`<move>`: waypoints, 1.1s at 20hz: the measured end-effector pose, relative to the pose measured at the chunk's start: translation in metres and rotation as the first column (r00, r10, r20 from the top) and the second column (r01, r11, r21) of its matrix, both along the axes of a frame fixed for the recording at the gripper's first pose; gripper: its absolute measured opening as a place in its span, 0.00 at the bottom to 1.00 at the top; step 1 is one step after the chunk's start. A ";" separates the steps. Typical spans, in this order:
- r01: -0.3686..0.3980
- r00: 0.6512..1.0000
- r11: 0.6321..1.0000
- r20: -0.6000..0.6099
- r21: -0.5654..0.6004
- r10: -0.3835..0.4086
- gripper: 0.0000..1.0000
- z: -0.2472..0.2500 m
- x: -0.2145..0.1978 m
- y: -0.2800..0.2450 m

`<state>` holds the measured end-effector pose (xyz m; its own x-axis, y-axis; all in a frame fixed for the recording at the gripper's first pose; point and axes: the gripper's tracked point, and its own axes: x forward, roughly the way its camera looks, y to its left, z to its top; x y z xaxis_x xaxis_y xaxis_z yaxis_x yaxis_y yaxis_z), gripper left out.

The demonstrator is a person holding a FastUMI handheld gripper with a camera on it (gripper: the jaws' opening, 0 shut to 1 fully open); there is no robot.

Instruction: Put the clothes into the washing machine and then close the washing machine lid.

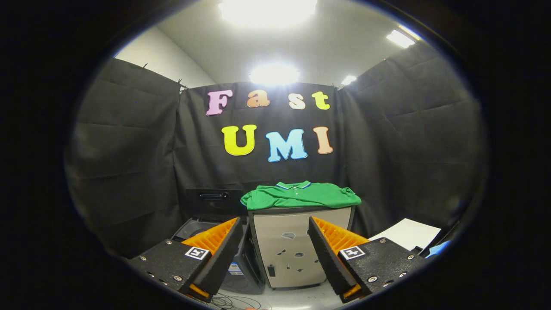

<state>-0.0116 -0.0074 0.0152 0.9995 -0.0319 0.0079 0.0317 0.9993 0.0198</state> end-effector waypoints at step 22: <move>0.055 0.993 0.992 -0.095 -0.110 -0.066 0.95 0.047 0.153 -0.042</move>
<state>0.1418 -0.0490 0.0626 0.9918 -0.0967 -0.0837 0.0888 0.9917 -0.0935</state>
